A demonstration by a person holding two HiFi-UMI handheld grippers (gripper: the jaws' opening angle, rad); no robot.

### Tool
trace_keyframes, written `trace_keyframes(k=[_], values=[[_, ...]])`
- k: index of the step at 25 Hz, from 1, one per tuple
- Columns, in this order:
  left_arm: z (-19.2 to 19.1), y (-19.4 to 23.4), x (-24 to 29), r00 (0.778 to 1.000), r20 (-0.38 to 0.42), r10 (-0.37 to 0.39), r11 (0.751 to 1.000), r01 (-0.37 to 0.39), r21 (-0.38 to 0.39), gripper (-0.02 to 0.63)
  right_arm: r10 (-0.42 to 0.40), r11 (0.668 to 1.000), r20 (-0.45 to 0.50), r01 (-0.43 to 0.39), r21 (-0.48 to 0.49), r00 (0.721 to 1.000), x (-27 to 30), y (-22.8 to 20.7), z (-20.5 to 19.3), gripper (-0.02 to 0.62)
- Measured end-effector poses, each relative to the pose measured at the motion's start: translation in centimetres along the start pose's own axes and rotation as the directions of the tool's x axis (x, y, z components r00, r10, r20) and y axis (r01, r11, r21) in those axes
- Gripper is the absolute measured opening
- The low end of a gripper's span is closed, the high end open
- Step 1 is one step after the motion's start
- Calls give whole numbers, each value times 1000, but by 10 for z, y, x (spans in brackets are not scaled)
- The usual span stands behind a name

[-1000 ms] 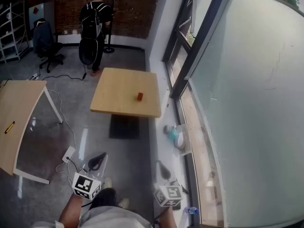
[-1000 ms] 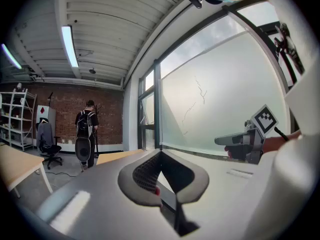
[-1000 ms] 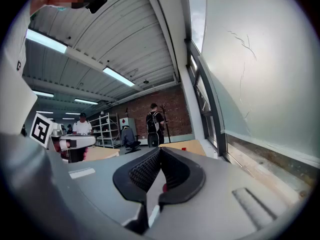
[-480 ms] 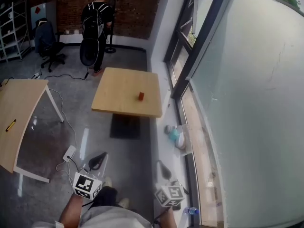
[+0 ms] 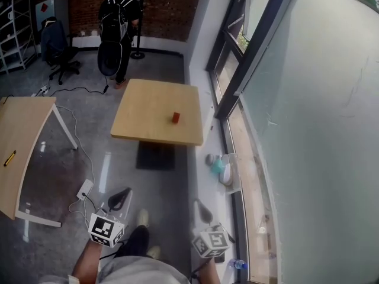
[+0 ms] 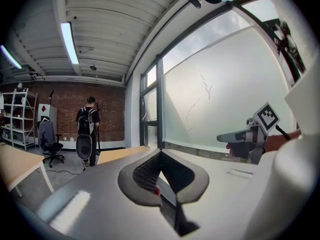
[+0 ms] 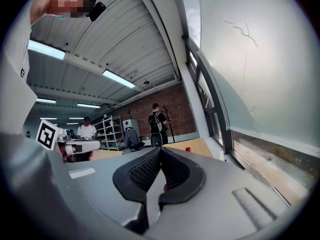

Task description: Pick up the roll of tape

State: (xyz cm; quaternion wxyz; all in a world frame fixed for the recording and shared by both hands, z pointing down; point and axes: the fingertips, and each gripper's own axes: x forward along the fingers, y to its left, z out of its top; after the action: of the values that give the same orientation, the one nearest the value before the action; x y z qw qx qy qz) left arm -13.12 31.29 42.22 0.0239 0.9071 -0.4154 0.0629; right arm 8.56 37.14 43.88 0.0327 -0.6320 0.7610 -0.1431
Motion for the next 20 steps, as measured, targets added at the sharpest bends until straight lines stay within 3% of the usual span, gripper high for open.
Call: trace_keyframes(k=[10, 20], values=[[15, 48, 87, 1000, 20, -22, 1000, 23, -19, 0, -8, 1000, -12, 8, 6, 1000, 89, -27, 19, 14], [20, 124, 149, 1000, 10, -25, 999, 25, -31, 0, 2, 1000, -22, -2, -12, 1000, 193, -21, 41, 14]])
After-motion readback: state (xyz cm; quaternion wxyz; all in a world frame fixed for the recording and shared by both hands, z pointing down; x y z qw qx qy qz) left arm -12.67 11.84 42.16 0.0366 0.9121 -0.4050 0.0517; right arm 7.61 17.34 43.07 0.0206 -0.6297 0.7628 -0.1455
